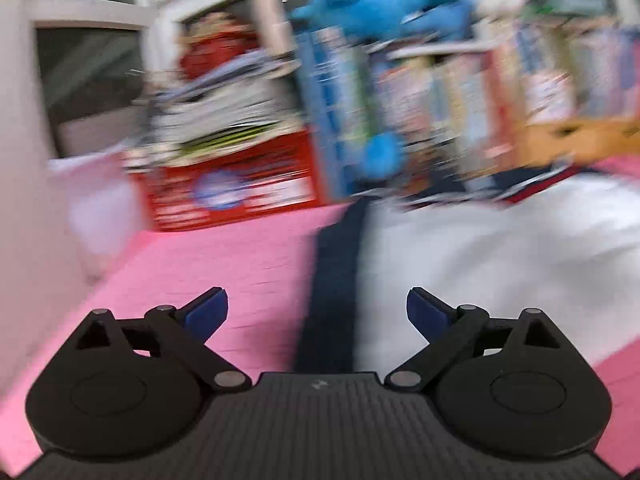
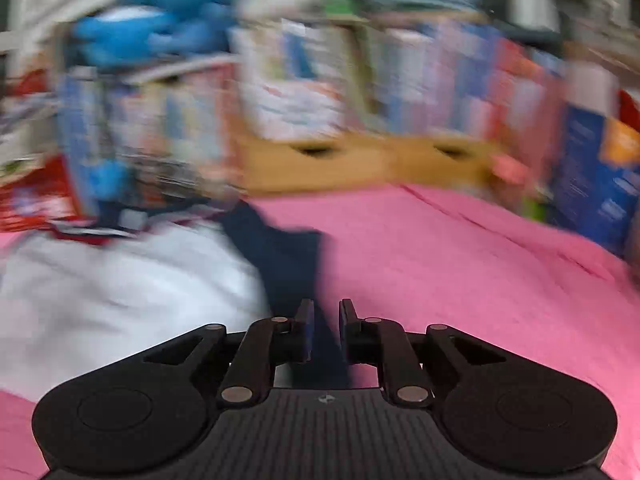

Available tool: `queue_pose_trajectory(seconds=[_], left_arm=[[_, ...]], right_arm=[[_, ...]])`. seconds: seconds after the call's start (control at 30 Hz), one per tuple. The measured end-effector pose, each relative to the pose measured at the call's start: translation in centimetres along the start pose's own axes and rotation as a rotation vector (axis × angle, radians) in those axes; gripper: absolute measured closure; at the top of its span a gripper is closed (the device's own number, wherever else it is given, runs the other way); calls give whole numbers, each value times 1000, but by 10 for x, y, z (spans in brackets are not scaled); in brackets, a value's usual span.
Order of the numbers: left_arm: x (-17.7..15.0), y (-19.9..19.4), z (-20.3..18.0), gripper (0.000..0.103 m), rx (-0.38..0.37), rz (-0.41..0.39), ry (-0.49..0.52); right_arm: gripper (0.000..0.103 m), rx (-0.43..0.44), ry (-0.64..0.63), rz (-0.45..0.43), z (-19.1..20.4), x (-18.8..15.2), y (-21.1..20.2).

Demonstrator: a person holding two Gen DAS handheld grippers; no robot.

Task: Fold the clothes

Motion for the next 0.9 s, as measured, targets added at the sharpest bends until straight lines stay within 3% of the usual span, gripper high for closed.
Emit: queue_pose_trajectory(seconds=[0.03,0.13,0.2,0.23,0.33,0.4,0.53,0.6,0.67,0.73,0.9], left_arm=[[2,-1,-12,5,-48,-3,-3],[-2,6,-55,5,-90,3,69],[-14,25,-78,5,-24,57,151],[-21,35,-86,3,15,92,186],[-20,42,-76,1,-12,123,125],[-21,47,-68,1,-39,143,89],[-23,42,-72,1,-29,131,101],[-23,45,-72,1,-26,127,102],[-24,44,-73,1,-27,128,97],[-24,44,-72,1,-26,126,95],[-15,35,-65,5,-53,93,70]], right_arm=[[85,61,-30,0,17,5,8],[84,237,-92,36,68,17,43],[84,345,-130,75,104,23,77],[84,336,-151,91,111,25,93],[87,278,-200,134,122,30,137],[103,227,-149,161,96,37,163],[103,172,166,127,18,57,183],[94,66,233,58,2,62,166],[68,45,116,-3,18,56,139],[56,59,-4,-39,39,44,109],[56,242,-204,36,96,-8,51]])
Point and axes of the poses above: each gripper's, at about its wrist camera, not at the fingertips, and y roughly the way its jaws point, z to its left, x to its top, the point moved 1 cm from there along y, roughly the way its jaws point, and after that the axes turned 6 degrees about x, right-handed, at the moved point
